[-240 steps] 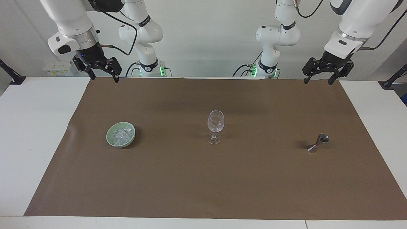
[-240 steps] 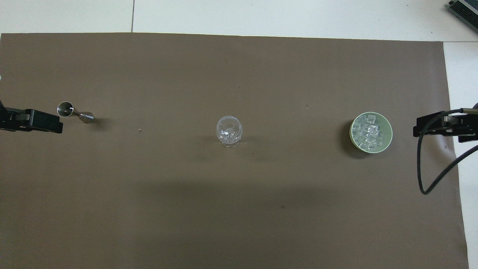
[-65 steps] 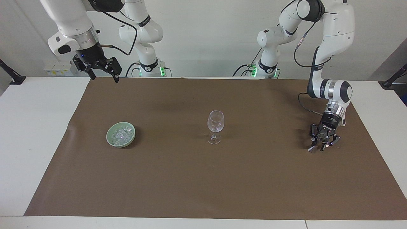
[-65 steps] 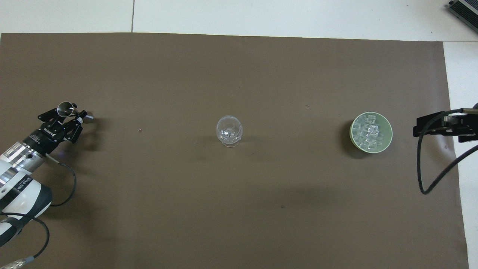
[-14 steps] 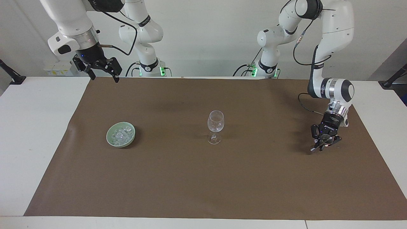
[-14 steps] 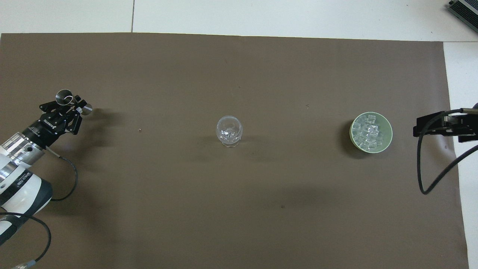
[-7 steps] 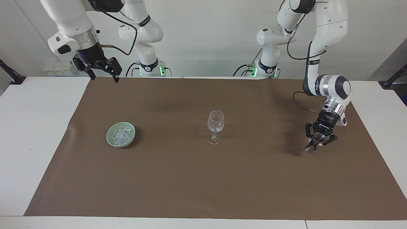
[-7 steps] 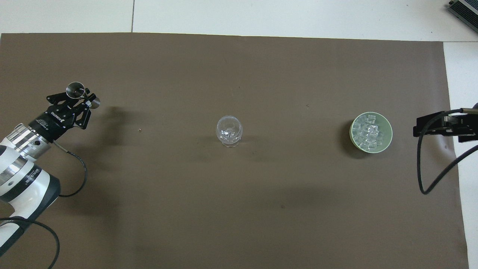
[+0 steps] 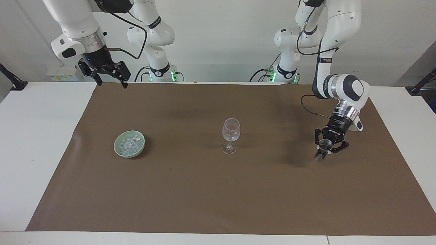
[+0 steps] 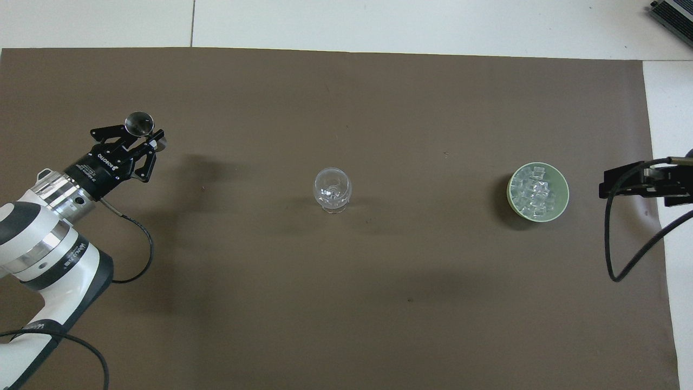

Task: Pour wine and add ice with both arms
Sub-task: 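Carry the silver tool with the left gripper to the clear glass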

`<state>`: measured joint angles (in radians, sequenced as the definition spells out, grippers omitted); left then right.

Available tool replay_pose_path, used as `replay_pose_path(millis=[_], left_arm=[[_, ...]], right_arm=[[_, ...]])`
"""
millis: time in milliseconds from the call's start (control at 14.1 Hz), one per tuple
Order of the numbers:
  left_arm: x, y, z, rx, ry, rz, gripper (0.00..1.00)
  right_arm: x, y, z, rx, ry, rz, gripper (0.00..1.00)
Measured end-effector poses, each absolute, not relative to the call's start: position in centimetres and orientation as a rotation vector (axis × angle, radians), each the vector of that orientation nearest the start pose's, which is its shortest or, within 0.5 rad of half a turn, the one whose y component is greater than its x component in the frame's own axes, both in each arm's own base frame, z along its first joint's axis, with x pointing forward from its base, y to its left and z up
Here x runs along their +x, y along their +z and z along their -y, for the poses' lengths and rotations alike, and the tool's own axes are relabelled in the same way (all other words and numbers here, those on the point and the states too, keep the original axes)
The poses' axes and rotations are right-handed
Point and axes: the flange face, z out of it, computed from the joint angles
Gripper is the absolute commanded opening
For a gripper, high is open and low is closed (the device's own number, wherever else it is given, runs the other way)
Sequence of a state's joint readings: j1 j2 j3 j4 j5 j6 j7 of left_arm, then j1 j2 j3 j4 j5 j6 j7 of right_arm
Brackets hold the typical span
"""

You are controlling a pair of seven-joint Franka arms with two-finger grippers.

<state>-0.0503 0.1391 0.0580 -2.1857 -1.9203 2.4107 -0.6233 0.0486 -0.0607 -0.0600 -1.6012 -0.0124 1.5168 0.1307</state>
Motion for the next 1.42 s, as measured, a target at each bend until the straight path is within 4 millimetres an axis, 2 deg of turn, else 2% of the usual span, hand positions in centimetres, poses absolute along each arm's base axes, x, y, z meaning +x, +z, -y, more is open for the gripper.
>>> replay_pose_path(millis=[354, 779, 1063, 1417], left_arm=[[55.6, 35.8, 5.9, 0.901, -0.338, -1.735, 0.00], [53.7, 36.4, 12.5, 0.934, -0.359, -1.750, 0.00], [52.2, 36.6, 16.2, 0.964, -0.357, -1.773, 0.00], [50.9, 37.7, 19.9, 1.015, -0.326, -1.782, 0.00]], right_arm=[[53.0, 63.8, 0.8, -3.144, 0.037, -0.224, 1.00], [53.0, 63.8, 0.8, -3.144, 0.037, -0.224, 1.00], [53.0, 63.8, 0.8, -3.144, 0.037, -0.224, 1.00], [53.0, 63.8, 0.8, -3.144, 0.037, -0.224, 1.00]])
